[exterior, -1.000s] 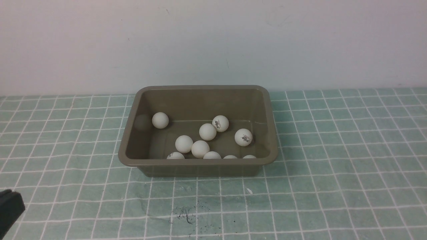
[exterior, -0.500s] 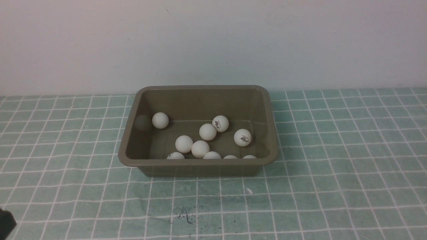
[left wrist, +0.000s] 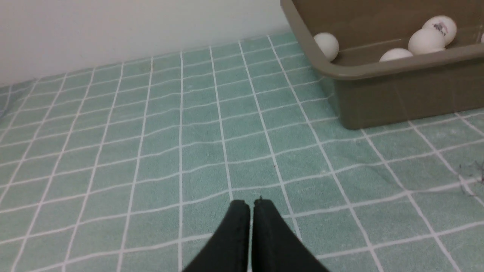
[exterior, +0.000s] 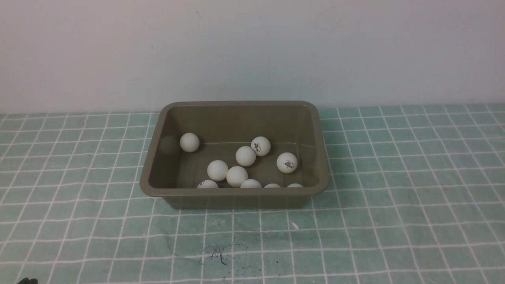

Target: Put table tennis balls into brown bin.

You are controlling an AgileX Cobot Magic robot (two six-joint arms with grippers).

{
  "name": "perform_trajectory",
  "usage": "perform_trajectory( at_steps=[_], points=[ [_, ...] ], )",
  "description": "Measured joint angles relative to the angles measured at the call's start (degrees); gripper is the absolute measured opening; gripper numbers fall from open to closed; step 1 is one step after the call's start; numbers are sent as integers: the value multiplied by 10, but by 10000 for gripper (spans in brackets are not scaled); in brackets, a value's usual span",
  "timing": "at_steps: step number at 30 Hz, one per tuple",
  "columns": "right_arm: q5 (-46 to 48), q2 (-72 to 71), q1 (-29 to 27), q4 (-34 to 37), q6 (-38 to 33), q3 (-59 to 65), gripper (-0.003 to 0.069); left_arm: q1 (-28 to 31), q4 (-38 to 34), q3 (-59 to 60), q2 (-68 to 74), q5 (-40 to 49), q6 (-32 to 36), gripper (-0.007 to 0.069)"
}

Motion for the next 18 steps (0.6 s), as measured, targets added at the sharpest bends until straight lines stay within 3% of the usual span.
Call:
perform_trajectory(
  at_steps=[18],
  points=[
    [1, 0, 0, 0, 0, 0, -13, 0, 17, 1, 0, 2, -4, -5]
  ],
)
